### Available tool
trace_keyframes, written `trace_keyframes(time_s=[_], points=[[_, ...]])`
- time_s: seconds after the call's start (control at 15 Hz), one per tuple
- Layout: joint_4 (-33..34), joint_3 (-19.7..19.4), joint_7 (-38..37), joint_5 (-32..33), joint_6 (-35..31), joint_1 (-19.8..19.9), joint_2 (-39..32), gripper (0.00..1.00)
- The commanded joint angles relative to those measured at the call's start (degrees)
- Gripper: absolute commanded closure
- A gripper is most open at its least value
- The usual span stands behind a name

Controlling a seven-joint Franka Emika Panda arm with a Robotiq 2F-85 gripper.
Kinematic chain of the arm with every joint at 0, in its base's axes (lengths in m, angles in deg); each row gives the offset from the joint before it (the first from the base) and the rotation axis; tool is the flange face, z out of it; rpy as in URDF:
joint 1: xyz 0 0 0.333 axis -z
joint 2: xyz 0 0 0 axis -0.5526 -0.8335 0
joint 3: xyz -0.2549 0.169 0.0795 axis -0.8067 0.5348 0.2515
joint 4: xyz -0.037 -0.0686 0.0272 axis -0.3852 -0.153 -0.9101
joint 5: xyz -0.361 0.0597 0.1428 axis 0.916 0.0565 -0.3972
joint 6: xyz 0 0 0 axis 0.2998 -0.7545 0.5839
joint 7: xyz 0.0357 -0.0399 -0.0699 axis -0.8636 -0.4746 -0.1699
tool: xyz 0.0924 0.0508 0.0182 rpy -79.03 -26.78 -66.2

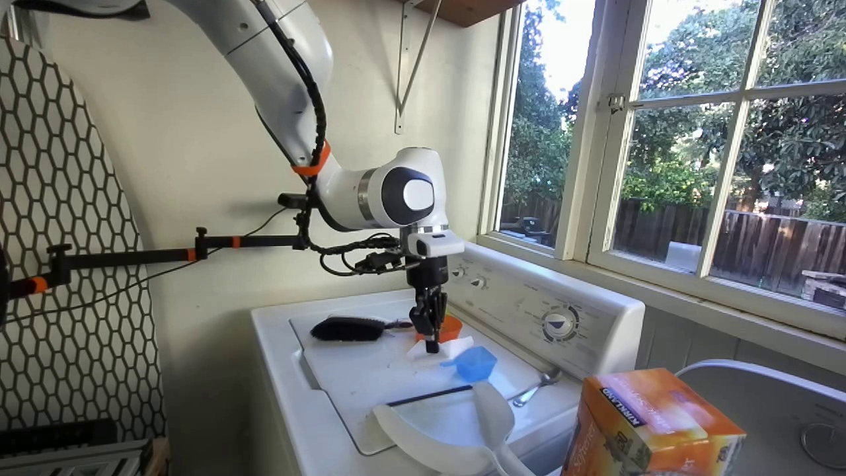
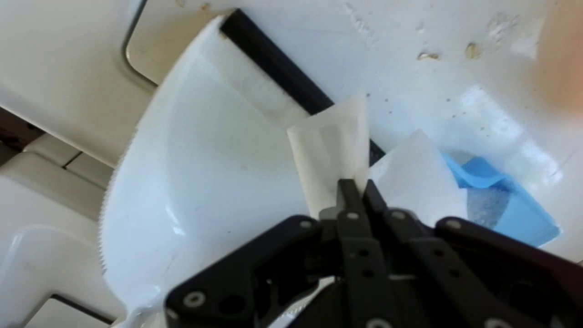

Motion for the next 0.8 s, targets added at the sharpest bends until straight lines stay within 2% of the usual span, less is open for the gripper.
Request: trace_keyframes(time_s=[0.0, 0.4, 0.73], points=[[-4.11, 1.83, -4.25, 2.34, 3.02, 2.82, 4.46, 0.99], [-7.92, 3.55, -7.68, 2.88, 4.69, 6.06, 6.75, 0.99], [-9.18, 3.87, -12.09, 6.50, 5.44, 7.67, 6.38, 0.99]])
